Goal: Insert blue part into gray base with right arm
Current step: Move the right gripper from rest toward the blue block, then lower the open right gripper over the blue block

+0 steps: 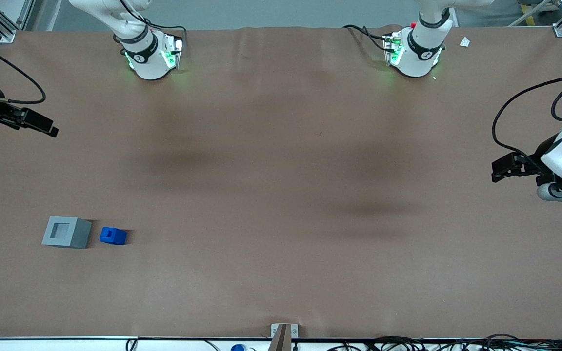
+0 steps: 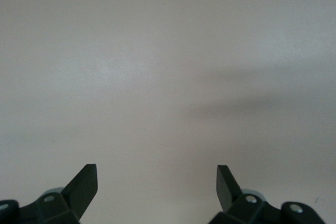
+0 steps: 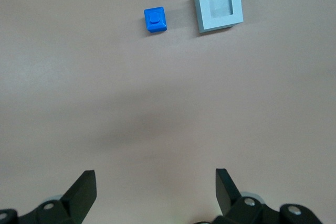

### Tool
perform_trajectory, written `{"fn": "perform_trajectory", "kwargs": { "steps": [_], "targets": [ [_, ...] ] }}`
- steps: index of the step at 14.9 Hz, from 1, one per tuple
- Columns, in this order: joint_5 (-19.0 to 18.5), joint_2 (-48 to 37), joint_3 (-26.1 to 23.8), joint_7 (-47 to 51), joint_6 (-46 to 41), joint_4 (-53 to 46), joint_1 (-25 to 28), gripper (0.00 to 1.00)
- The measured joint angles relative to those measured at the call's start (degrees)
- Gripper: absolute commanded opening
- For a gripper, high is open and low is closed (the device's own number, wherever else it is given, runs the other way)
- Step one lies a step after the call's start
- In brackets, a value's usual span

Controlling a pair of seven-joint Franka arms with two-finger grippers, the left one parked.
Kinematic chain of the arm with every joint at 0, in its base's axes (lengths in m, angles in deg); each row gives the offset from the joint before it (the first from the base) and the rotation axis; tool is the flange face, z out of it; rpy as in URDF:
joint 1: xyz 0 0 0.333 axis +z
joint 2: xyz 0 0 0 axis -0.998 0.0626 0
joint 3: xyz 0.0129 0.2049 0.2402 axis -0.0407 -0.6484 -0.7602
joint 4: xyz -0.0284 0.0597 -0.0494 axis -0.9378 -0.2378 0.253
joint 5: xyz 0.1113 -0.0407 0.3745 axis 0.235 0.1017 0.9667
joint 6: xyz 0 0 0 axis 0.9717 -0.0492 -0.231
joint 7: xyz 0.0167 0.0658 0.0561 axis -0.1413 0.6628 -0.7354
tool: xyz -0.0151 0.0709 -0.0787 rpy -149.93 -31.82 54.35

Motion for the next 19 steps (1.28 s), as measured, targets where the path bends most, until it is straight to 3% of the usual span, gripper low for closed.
{"fn": "perform_trajectory", "kwargs": {
  "steps": [11, 16, 19],
  "targets": [
    [-0.05, 0.9, 0.45, -1.68, 1.46, -0.87, -0.2, 1.0],
    [-0.08, 12.39, 0.41, -3.55, 5.89, -3.28, -0.13, 1.0],
    [-0.02, 19.49, 0.26, -3.65, 16.1, -4.12, -0.06, 1.0]
  ]
}}
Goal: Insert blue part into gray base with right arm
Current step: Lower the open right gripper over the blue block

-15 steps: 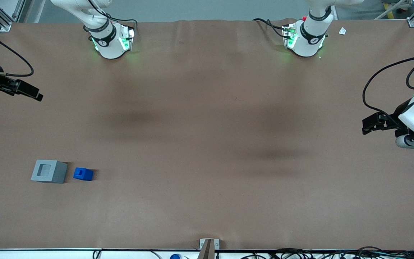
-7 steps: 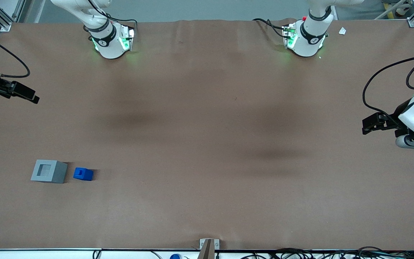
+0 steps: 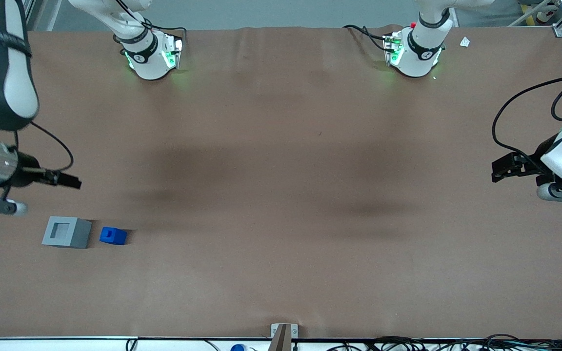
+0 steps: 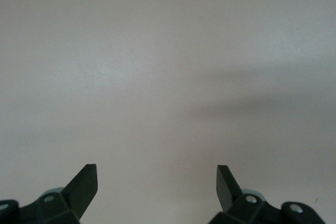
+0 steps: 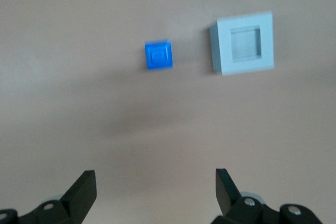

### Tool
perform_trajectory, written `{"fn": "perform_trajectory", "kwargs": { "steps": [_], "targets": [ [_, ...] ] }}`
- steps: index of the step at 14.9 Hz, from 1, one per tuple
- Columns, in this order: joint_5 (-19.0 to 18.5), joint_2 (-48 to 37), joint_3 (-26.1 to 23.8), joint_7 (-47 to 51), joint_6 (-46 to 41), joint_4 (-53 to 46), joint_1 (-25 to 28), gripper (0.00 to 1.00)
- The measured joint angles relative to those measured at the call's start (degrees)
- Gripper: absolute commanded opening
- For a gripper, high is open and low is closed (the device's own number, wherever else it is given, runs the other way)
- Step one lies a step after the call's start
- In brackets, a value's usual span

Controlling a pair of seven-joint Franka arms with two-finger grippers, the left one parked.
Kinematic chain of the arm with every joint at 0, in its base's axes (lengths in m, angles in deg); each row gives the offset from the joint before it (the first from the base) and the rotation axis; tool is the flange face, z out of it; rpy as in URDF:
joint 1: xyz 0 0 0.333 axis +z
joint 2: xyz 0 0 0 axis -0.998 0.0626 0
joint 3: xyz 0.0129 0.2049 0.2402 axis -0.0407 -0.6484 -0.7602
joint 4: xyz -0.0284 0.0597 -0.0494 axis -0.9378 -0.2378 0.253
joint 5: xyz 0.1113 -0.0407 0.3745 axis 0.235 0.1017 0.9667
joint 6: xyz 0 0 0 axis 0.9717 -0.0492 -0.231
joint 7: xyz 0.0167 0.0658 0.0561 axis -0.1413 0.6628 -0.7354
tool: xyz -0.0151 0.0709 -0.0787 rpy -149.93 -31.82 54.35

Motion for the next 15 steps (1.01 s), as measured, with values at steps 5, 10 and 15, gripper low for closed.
{"fn": "perform_trajectory", "kwargs": {
  "steps": [5, 10, 15],
  "targets": [
    [0.01, 9.39, -0.05, -0.03, 13.49, 0.44, 0.01, 1.0],
    [0.01, 16.88, -0.24, -0.11, 22.18, 2.14, 0.27, 1.0],
    [-0.06, 18.73, -0.3, -0.63, 25.08, 2.44, 0.49, 1.0]
  ]
}}
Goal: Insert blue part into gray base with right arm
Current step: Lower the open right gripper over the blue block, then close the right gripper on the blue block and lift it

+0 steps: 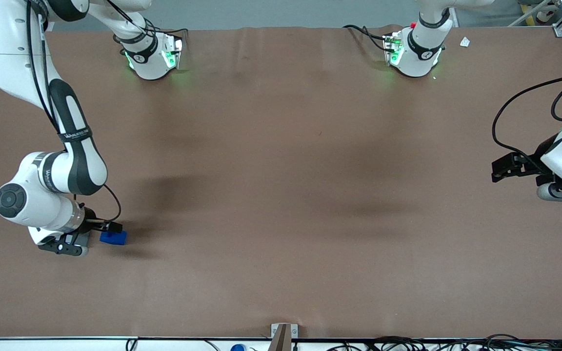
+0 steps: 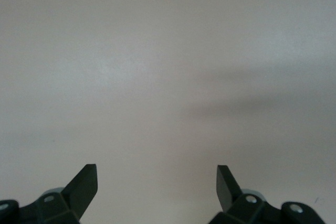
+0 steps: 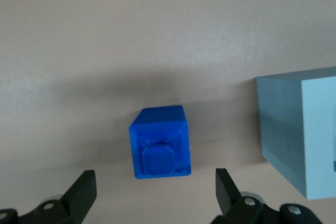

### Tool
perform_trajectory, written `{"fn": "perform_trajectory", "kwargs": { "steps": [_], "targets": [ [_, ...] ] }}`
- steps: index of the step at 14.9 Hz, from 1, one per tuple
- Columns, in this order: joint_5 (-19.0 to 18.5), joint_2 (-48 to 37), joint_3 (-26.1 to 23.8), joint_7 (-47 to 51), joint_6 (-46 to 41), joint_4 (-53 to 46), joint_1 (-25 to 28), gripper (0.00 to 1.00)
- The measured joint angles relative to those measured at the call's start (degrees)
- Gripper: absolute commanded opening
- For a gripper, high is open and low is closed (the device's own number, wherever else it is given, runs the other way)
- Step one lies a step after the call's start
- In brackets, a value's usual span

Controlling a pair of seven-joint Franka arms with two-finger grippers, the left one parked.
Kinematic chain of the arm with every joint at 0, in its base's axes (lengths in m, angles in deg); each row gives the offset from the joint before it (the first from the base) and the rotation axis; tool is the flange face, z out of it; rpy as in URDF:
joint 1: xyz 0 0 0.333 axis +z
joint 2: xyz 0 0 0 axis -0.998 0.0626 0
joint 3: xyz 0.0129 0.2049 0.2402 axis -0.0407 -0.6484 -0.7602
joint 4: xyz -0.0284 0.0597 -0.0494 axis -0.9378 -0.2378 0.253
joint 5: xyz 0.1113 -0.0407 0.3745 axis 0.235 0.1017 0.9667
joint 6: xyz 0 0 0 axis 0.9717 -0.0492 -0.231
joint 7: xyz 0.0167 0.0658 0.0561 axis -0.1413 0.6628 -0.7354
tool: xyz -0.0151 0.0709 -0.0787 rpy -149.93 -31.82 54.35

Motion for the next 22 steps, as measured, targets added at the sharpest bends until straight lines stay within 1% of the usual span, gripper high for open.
{"fn": "perform_trajectory", "kwargs": {
  "steps": [6, 7, 10, 13, 14, 15, 17, 18, 19, 22],
  "targets": [
    [-0.79, 1.2, 0.05, -4.16, 3.45, 0.0, 0.72, 1.0],
    [-0.81, 1.48, 0.08, -4.47, 3.88, 0.0, 0.72, 0.97],
    [-0.83, 2.36, 0.15, -4.58, 4.38, -0.03, 0.71, 0.8],
    [-0.85, 2.49, 0.23, -4.61, 4.42, -0.09, 0.67, 0.55],
    [-0.85, 2.49, 0.23, -4.61, 4.43, -0.19, 0.67, 0.5],
    [-0.86, 2.49, 0.23, -4.63, 4.43, -0.34, 0.67, 0.37],
    [-0.9, 2.5, 0.24, -5.69, 4.25, -0.8, 0.64, 0.07],
    [-0.89, 2.51, 0.27, -6.94, 3.4, -1.28, 0.59, 0.03],
    [-0.86, 2.52, 0.35, -8.02, 1.22, -2.31, 0.43, 0.01],
    [-0.41, 2.45, 0.6, -9.05, -9.1, -8.96, -1.28, 0.01]
  ]
}}
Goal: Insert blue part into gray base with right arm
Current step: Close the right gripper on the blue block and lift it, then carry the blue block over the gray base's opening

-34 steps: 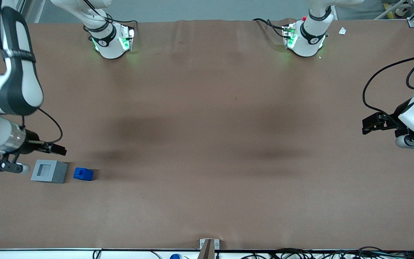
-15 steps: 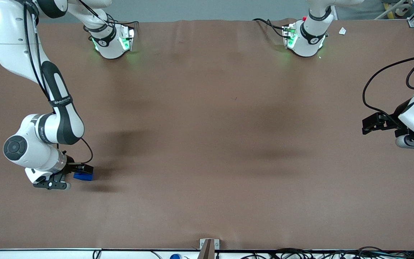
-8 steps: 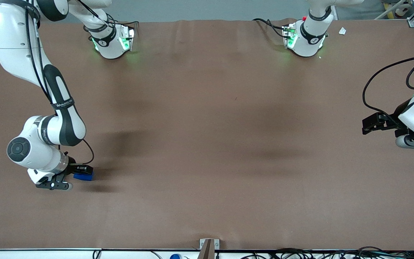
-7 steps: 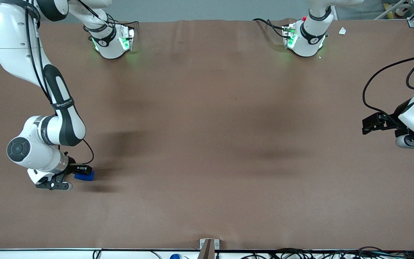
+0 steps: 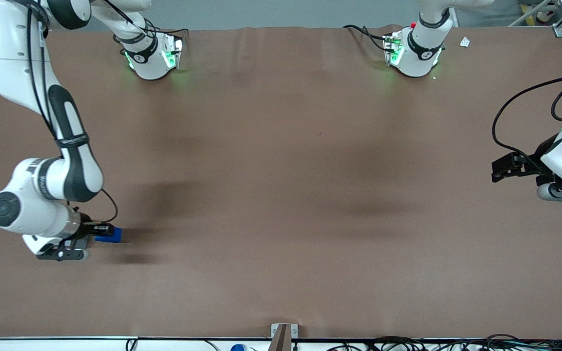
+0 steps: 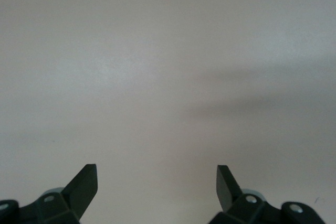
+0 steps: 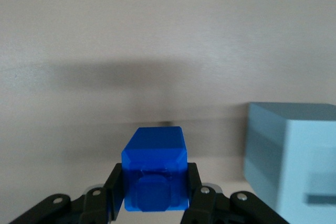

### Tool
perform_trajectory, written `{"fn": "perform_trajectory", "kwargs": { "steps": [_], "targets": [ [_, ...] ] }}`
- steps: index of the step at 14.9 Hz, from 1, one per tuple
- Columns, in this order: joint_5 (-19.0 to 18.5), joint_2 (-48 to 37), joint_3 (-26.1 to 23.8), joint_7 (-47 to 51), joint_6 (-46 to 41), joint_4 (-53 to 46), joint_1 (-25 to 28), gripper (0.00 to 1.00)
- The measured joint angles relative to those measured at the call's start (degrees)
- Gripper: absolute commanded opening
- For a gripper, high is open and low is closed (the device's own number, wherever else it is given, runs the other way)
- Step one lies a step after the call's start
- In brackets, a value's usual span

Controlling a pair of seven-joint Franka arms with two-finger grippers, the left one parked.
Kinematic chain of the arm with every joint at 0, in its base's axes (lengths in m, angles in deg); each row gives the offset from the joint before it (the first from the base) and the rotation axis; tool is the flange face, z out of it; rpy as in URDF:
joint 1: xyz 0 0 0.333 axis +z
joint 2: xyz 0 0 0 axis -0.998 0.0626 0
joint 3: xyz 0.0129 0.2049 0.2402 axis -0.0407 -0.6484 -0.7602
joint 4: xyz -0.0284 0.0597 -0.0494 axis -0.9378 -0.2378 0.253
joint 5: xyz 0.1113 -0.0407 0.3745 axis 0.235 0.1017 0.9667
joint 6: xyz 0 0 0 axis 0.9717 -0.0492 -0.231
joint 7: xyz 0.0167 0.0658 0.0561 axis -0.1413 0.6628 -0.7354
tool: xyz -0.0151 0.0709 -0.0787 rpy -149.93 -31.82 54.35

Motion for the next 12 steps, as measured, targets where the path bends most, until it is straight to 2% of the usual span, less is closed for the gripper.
{"fn": "perform_trajectory", "kwargs": {
  "steps": [3, 7, 12],
  "targets": [
    [1.06, -0.32, 0.05, -0.89, -5.45, -5.01, -3.58, 0.0],
    [1.26, -0.3, 0.07, -1.62, -5.42, -5.74, -7.22, 0.0],
    [1.26, -0.3, 0.08, -3.85, -5.41, -6.22, -9.0, 0.0]
  ]
}}
